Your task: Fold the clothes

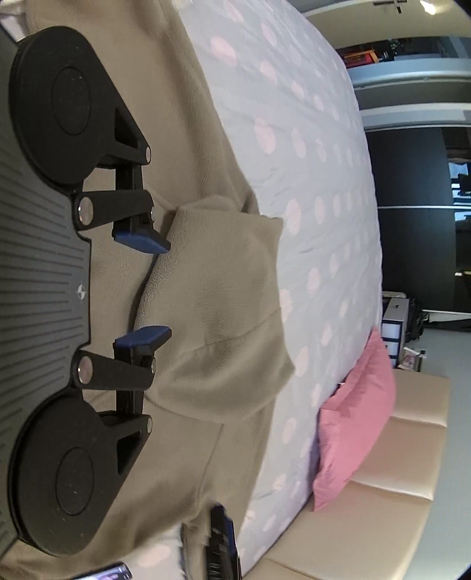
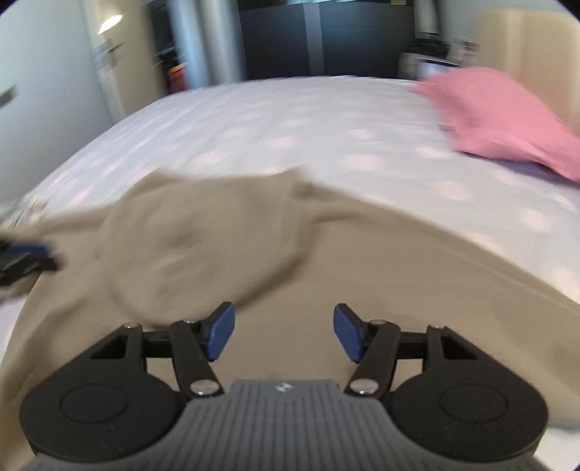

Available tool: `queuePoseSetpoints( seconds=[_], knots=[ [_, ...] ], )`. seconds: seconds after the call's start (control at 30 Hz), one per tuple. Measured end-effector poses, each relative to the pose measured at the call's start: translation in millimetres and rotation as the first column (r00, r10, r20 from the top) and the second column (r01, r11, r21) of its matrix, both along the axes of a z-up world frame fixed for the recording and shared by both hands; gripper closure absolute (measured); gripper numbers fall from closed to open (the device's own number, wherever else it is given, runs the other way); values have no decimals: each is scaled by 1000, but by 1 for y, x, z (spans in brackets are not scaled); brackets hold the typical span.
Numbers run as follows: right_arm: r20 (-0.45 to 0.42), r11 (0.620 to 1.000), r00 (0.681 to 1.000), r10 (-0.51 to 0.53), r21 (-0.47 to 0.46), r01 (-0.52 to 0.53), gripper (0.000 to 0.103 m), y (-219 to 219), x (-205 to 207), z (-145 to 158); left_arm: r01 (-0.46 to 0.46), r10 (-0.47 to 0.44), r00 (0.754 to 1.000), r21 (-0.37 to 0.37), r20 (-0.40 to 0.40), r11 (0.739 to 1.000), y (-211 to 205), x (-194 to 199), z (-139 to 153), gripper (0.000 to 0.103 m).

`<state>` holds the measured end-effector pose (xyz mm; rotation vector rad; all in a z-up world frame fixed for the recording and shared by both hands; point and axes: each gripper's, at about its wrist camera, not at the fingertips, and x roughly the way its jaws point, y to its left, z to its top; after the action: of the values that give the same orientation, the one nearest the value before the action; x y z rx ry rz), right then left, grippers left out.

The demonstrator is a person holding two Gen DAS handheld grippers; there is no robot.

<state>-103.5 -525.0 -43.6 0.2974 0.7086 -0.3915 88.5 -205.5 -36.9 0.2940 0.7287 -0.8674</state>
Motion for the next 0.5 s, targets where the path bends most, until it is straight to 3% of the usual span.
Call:
queuePoseSetpoints(
  seconds=[0.1, 0.17, 0.27, 0.4, 0.5],
  knots=[
    [34, 984, 984, -177, 30, 176, 37, -50, -43, 8, -19, 19, 1000, -12, 0, 1000, 7, -8, 12, 57],
    [58, 948, 947, -316, 67, 312, 37, -80, -76, 4, -25, 25, 1000, -7, 6, 1000, 10, -13, 14, 57],
    [86, 845, 845, -528, 149, 514, 37, -125, -131, -5, -38, 37, 999, 11, 18, 999, 14, -19, 12, 56],
    [109, 644, 645, -756, 296, 705, 37, -173, -205, -20, -75, 75, 997, 45, -20, 996, 15, -19, -4, 56],
    [150, 626, 617, -773, 336, 703, 39, -193, -225, -22, -84, 88, 995, 75, -51, 994, 13, -19, -18, 56]
  ],
)
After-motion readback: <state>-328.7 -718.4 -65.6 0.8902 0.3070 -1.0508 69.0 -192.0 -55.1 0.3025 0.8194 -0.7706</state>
